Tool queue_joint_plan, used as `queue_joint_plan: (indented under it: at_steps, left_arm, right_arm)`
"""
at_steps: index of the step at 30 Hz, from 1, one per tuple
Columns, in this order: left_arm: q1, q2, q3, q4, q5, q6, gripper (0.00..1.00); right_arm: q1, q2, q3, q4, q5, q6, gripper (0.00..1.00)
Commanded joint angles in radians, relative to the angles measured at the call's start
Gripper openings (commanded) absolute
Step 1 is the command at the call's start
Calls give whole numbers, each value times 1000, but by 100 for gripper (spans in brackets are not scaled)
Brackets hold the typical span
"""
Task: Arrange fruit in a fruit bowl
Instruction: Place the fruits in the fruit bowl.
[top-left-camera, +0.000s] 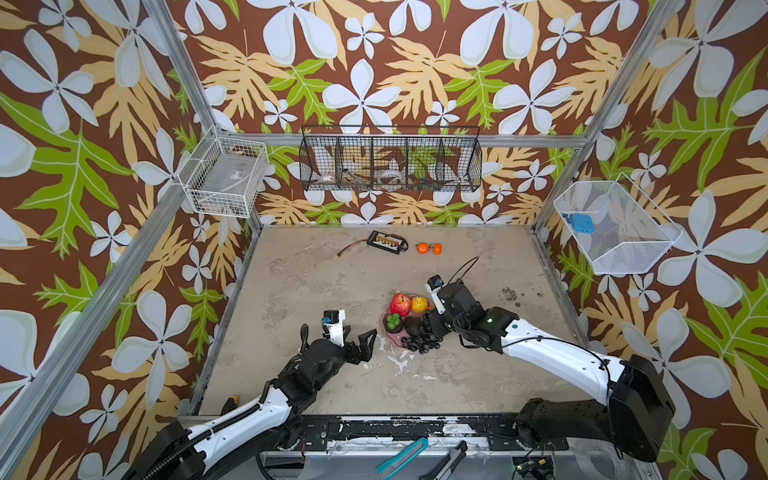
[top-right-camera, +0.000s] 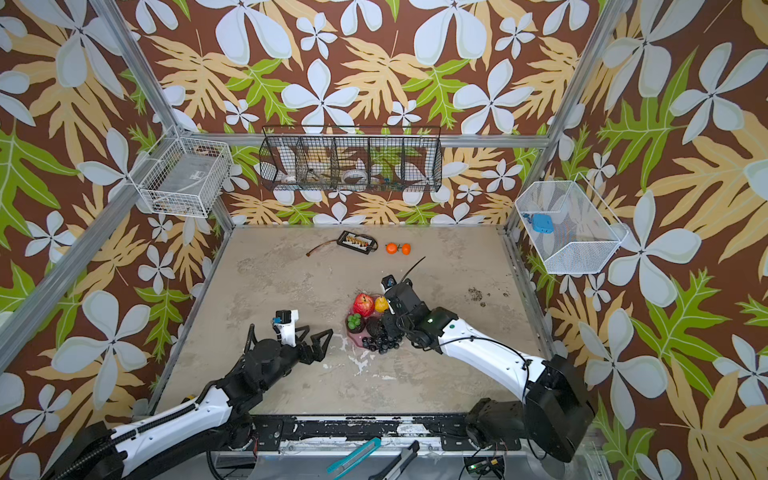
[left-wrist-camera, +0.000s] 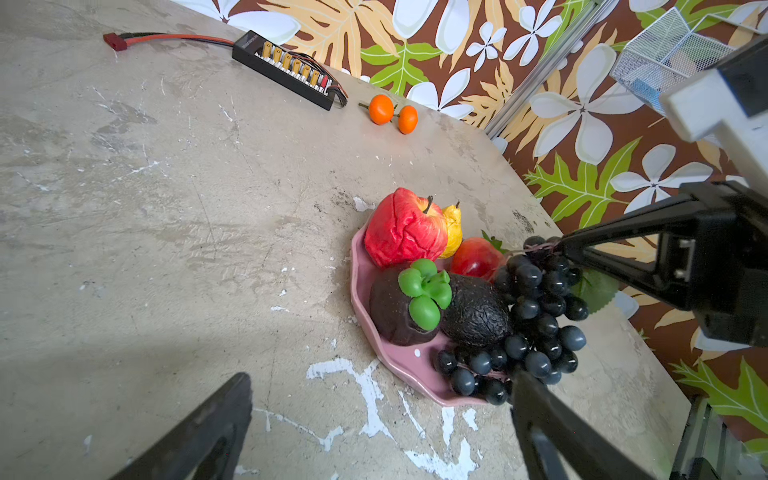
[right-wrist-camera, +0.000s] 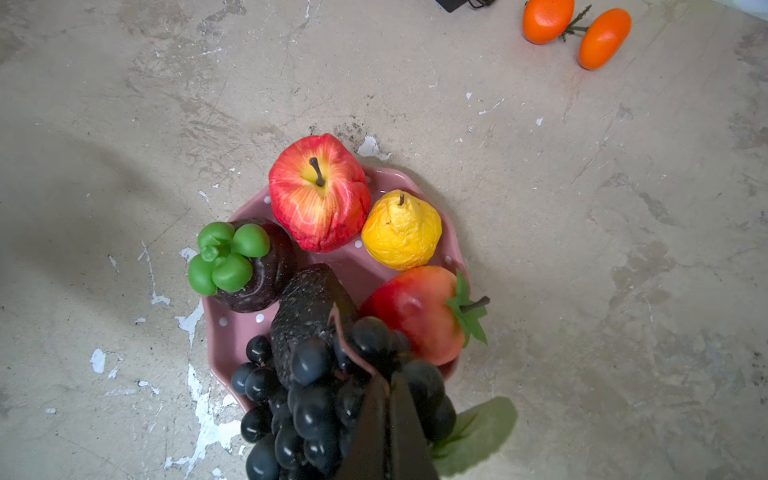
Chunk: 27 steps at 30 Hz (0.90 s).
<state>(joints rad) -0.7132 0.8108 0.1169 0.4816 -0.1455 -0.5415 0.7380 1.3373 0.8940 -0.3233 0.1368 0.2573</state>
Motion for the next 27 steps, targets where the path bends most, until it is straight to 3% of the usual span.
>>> queue_joint_plan:
  at_steps: [1,16,27]
  left_arm:
    - [1,-5,3,14,-8,4,98]
    - [1,-9,4,9,-9,7,98]
    - [1,-9,6,10,-11,7,98]
  right_arm:
    - [1,26,14,33,-10,-18,0]
    - [7,151,52,75,-72,-36,0]
    - [43,167,59,92,-48,-42,0]
